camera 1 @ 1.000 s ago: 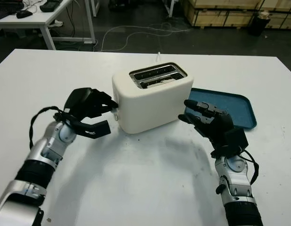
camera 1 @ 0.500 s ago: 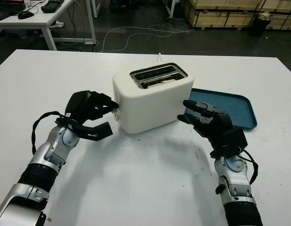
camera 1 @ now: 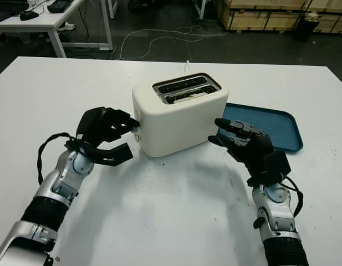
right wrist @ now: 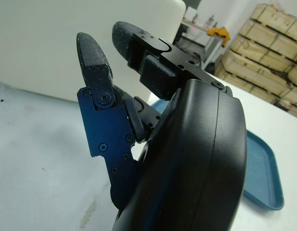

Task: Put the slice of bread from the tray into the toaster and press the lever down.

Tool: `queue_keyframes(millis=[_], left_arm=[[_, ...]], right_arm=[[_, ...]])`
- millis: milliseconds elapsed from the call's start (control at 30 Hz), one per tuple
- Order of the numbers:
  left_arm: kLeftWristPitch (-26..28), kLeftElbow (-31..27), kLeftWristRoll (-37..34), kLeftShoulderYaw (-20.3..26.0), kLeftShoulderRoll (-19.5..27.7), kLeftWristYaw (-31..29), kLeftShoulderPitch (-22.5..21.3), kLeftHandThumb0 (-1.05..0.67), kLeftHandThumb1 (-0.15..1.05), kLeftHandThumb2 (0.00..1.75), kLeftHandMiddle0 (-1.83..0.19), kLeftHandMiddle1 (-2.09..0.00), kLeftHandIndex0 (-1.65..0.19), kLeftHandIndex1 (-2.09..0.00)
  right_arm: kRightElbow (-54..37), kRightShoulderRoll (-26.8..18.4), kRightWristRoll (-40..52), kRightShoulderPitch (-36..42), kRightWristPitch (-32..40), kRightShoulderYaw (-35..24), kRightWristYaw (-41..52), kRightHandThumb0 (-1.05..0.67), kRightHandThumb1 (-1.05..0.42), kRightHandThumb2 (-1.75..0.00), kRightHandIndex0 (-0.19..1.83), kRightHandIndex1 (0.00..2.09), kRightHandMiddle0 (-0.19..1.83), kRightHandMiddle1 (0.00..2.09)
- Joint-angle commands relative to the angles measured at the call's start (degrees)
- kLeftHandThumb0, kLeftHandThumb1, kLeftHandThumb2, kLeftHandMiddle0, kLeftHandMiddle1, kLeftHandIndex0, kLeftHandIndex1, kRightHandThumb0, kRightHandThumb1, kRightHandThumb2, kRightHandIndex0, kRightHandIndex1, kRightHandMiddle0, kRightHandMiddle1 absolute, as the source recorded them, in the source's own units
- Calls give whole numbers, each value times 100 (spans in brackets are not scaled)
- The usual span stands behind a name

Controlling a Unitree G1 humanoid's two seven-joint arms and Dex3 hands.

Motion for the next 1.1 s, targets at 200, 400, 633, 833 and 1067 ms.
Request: queue_keyframes(millis=[200,400,633,833,1067], left_arm=[[-55,1581,218,-1028,-1182,-69,539,-26,92,21,-84,-89,-115,-2],[-198,1683,236,-1031,-1096,-59,556,-22,92,19,-89,-83,-115,-2],[-68,1571,297,-1104,-1019,-112,561,-23,92,20,-87,-81,-114,-1],[210,1270,353,-1082,-920,-145,563,-22,92,18,-85,-82,-113,0],[340,1058,245,-1027,-787,-295,523,-18,92,14,-83,-78,-108,-1]], right_arm=[[19,-53,66,-13,-76,-56,28,-51,-87,0,117,0,103,0],[-36,-23,76,-15,13,-44,9,-50,-86,0,119,1,104,1],[-28,-53,92,-33,-3,-32,88,-51,-87,0,117,0,103,0],[-86,-41,63,-39,65,-20,65,-51,-86,0,118,1,103,0],[-85,-54,26,-35,51,5,69,-50,-87,0,117,0,103,0]])
